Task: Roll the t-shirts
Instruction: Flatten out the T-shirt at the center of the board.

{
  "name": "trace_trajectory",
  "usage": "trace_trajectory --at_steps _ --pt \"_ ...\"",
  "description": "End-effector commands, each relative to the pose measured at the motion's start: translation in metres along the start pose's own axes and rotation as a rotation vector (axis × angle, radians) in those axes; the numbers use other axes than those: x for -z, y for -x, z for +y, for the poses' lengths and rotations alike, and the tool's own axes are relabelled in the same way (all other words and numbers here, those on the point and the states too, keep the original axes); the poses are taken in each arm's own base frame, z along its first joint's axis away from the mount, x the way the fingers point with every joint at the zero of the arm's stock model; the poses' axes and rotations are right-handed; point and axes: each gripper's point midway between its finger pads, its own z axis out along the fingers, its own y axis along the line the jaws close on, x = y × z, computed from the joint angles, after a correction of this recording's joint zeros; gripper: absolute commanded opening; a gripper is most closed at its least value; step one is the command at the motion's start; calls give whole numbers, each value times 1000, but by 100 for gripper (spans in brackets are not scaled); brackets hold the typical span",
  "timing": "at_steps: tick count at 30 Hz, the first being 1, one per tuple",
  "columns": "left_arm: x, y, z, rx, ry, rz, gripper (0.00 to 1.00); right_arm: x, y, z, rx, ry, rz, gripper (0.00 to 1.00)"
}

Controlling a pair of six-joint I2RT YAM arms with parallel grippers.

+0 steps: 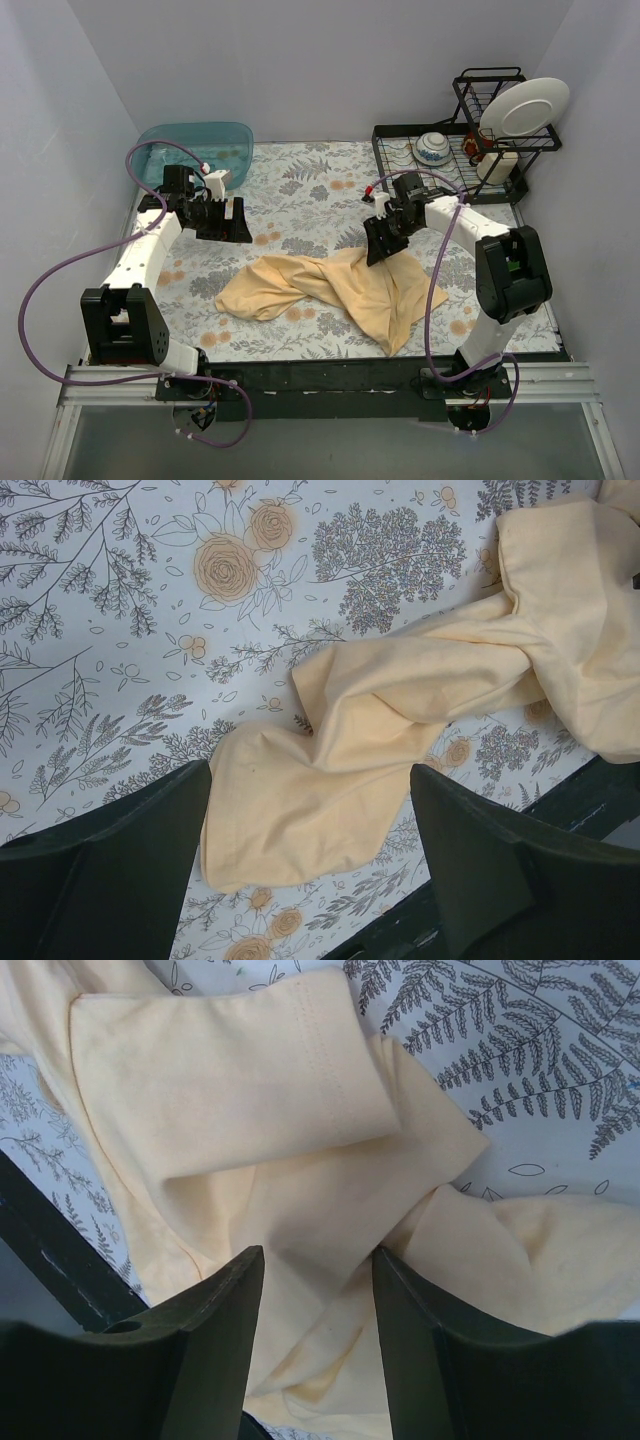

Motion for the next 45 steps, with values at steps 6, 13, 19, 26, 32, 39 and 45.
trace_trajectory --at_steps 6,13,19,26,32,39,45 --pt "6 3 -4 -14 -3 -19 81 -3 17 3 -10 31 -44 41" --pt "0 8 -3 -8 -21 -20 81 14 49 -7 137 -57 -113 13" --pt "-5 18 -5 -2 -51 -32 81 35 58 6 308 -103 -149 1" --pt "-9 21 -8 9 -77 -35 81 44 17 48 484 -51 -106 1" --pt "-7 24 -12 10 -96 -47 81 38 -44 94 731 60 16 1" --pt "-7 21 -12 12 -97 -39 80 41 -52 68 594 -62 5 34" --pt "-7 17 -13 21 -96 -36 80 69 -11 18 209 -137 -168 41"
